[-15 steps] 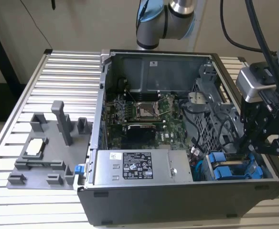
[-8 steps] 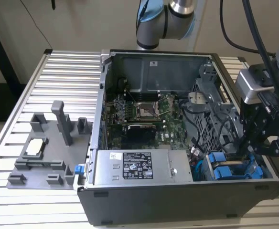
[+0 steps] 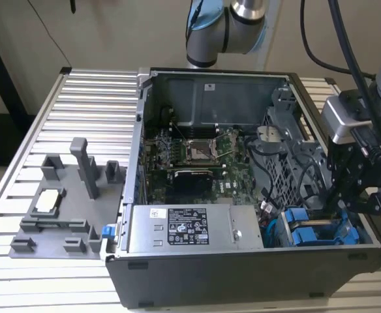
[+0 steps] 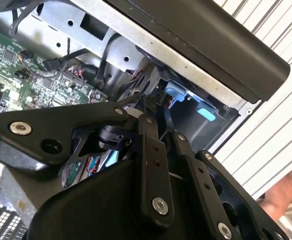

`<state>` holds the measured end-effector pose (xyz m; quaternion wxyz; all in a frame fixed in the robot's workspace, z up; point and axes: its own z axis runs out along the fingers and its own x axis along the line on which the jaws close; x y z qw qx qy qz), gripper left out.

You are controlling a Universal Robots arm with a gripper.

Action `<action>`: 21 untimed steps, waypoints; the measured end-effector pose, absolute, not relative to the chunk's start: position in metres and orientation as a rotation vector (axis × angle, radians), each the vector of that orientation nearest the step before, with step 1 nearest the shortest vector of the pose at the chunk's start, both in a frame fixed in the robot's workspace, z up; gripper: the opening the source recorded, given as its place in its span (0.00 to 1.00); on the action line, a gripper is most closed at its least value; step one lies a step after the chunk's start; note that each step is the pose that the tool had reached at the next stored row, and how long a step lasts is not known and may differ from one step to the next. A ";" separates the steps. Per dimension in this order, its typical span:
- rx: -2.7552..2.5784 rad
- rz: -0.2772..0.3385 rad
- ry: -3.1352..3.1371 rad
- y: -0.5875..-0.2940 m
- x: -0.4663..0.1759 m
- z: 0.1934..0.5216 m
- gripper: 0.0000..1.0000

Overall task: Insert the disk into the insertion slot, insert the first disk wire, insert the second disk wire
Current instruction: 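Insert the first disk wire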

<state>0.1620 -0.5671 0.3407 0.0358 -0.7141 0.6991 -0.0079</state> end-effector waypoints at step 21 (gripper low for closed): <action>-2.188 -0.024 2.153 -0.567 0.162 0.333 0.19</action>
